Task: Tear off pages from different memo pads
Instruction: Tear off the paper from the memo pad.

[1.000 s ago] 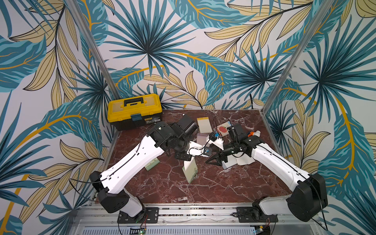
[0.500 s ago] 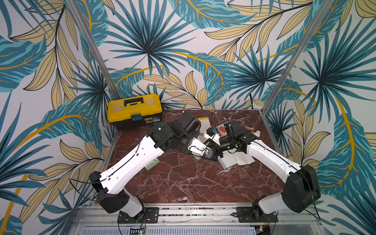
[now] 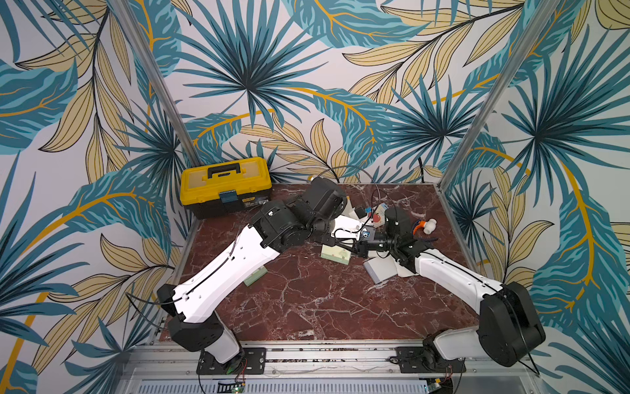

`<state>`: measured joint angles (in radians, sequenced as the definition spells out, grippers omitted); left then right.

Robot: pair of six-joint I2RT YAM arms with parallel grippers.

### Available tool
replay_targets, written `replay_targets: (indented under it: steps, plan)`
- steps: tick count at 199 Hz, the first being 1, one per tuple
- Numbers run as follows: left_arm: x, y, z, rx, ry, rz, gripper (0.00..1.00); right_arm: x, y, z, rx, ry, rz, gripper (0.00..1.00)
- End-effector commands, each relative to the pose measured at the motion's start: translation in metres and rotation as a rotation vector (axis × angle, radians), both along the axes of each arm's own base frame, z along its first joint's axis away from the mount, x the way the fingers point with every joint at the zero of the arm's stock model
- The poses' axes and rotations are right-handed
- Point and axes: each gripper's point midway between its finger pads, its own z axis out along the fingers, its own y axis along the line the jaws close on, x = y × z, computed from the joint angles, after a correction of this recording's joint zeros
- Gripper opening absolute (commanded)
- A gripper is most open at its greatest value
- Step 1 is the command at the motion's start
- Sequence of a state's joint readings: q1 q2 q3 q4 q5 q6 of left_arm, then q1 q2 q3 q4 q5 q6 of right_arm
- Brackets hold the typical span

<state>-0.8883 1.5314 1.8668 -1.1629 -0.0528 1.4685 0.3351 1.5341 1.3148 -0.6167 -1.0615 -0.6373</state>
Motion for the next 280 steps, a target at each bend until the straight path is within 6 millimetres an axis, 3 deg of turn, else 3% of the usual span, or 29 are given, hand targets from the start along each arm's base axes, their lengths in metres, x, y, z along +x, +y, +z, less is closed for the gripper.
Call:
replay_targets:
  steps: [1,49,78,99,138,182,200,221,245,280]
  plan:
    - [0.001,-0.006,0.04,-0.109,-0.079,-0.008,0.0,-0.027,0.003,-0.006,0.014,0.067,0.098,0.9]
    - [-0.002,-0.012,0.055,-0.155,-0.114,-0.02,0.0,-0.024,0.01,-0.022,0.061,0.126,0.05,0.88]
    - [-0.004,-0.017,0.066,-0.228,-0.057,0.025,0.0,-0.001,0.01,-0.035,0.015,0.168,-0.091,0.81]
    - [-0.011,-0.024,0.068,-0.27,0.006,0.031,0.0,0.015,0.016,-0.025,0.089,0.133,-0.195,0.76]
    - [-0.01,-0.029,0.067,-0.304,0.051,0.096,0.0,0.019,0.019,-0.028,0.115,0.176,-0.279,0.61]
    - [-0.009,-0.026,0.061,-0.312,0.083,0.162,0.0,0.019,0.019,-0.018,0.196,0.162,-0.309,0.54]
    - [-0.001,-0.024,0.059,-0.31,0.072,0.212,0.0,0.015,0.018,-0.019,0.195,0.171,-0.301,0.45]
    - [0.011,-0.024,0.055,-0.316,0.067,0.29,0.0,0.011,0.018,-0.02,0.193,0.189,-0.297,0.19]
    - [0.037,-0.014,0.057,-0.373,0.051,0.499,0.0,0.006,0.015,-0.018,0.196,0.216,-0.294,0.0]
    - [0.05,-0.009,0.046,-0.455,0.242,0.724,0.0,-0.002,0.018,-0.001,0.237,0.321,-0.281,0.0]
